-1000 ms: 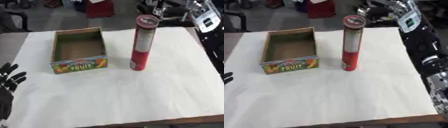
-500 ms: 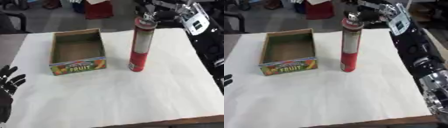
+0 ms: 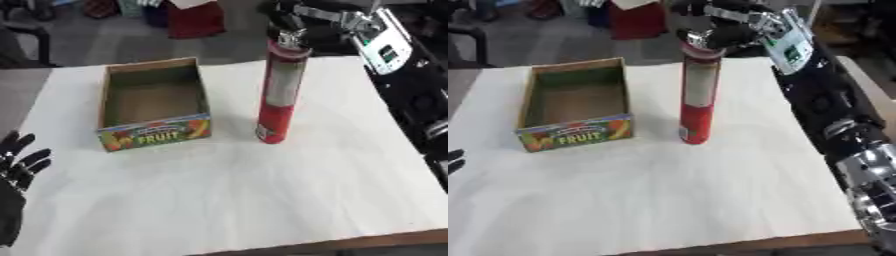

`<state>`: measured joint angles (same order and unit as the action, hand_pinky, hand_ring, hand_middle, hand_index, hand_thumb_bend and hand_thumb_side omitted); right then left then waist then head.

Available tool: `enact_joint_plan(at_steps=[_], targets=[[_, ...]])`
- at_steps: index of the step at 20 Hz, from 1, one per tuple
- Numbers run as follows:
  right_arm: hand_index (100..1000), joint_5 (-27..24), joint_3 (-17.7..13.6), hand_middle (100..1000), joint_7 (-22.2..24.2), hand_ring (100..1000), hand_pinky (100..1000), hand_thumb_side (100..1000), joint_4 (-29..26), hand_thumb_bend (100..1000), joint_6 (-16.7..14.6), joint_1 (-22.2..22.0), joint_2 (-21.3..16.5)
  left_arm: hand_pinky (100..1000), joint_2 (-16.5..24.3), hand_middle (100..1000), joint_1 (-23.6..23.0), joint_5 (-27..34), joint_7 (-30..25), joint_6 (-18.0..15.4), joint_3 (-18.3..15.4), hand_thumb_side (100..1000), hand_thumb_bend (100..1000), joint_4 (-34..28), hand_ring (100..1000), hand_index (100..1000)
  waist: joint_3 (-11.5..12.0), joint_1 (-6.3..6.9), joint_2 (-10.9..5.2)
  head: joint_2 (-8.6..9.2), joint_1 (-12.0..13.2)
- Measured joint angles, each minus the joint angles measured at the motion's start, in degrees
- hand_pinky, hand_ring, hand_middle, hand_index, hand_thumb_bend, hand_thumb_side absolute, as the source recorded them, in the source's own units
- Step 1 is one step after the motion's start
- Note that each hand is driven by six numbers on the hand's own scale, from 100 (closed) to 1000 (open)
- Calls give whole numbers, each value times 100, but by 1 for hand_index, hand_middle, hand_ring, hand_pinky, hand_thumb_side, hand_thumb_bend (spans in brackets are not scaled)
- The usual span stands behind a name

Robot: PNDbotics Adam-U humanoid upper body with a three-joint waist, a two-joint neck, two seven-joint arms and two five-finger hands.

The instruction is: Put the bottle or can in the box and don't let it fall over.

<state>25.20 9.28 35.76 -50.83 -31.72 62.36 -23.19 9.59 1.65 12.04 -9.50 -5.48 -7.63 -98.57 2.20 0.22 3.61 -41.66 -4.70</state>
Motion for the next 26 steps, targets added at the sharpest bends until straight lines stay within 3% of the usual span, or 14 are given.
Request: enact_joint_plan(at_steps=[9, 20, 26], targets=[[1000, 16, 243, 1000, -22, 1000, 1000, 906, -275, 165, -22, -179, -92, 860, 0, 890, 0, 1, -2, -2, -1, 1000, 317, 0, 796, 986, -6, -2, 0, 1, -2], [1000, 605, 139, 1000, -99, 1000, 1000, 905, -205, 183, -99, -215, -91, 861, 0, 891, 0, 1, -4, -4, -1, 1000, 318, 0, 797, 986, 10, -3, 0, 4, -23], [1000, 687, 164, 1000, -170, 1000, 1000, 903, -177, 184, -170, -215, -83, 862, 0, 891, 1, 3, -5, -5, -1, 1000, 318, 0, 797, 986, 17, -15, 0, 4, -39]])
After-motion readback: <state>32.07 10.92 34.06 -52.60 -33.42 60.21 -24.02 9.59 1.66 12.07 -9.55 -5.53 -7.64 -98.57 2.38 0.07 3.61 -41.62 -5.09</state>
